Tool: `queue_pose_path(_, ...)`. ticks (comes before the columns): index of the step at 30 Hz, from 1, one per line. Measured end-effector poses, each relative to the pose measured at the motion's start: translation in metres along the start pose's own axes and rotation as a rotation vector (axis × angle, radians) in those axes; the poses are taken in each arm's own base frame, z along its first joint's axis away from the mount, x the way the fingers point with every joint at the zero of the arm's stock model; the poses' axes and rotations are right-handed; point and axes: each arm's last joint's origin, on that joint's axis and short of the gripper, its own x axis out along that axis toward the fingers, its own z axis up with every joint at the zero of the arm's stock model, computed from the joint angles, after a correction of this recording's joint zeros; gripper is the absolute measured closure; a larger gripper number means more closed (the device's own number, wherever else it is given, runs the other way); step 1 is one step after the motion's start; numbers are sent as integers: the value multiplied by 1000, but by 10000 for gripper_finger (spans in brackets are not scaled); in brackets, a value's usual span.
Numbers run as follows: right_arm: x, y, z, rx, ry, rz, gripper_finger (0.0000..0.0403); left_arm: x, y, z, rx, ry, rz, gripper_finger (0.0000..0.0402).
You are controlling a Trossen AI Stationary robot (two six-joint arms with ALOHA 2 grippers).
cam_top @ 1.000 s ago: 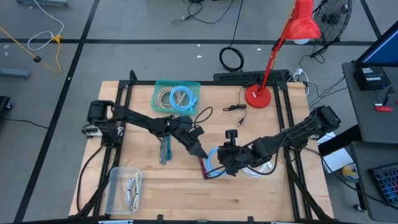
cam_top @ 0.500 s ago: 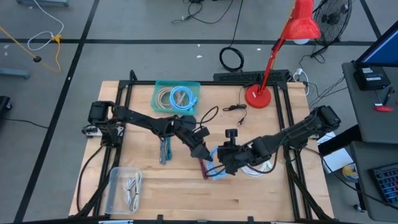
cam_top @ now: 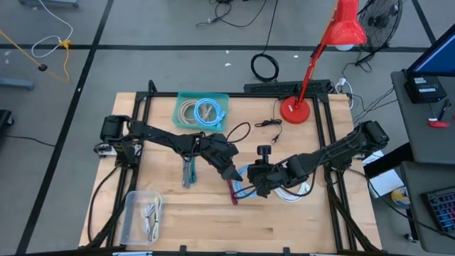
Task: Pick & Place USB Port
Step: Put the blue HDMI cable into the green bin
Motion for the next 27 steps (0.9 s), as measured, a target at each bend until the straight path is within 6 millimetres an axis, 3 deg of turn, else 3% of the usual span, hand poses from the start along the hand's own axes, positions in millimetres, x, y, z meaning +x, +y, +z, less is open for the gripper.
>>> queue_pose_path(3, 0, 0, 0, 2, -3, 1, 388, 1, 0, -2, 48, 7, 12, 353)
queue_pose_path(4, 0, 0, 0, 2, -4, 3, 387, 1, 0, -2, 66, 3, 17, 368)
queue_pose_path(10, -16, 7, 2, -15, -53, 21, 352, 8, -6, -12, 167, 12, 28, 369)
queue_pose_path(16, -66, 5, 13, 52, -264, -43, 312, 4, -13, -28, 181, 54, 107, 369)
queue_pose_path(22, -120, 4, 14, 200, -487, -35, 291, -43, -47, -30, 304, -33, 260, 369)
queue_pose_path(24, -129, 8, 13, 228, -542, -21, 287, -69, -72, -30, 376, -119, 255, 369)
queue_pose_path(27, -128, 20, 11, 219, -638, -10, 285, -112, -111, -40, 486, -270, 248, 369)
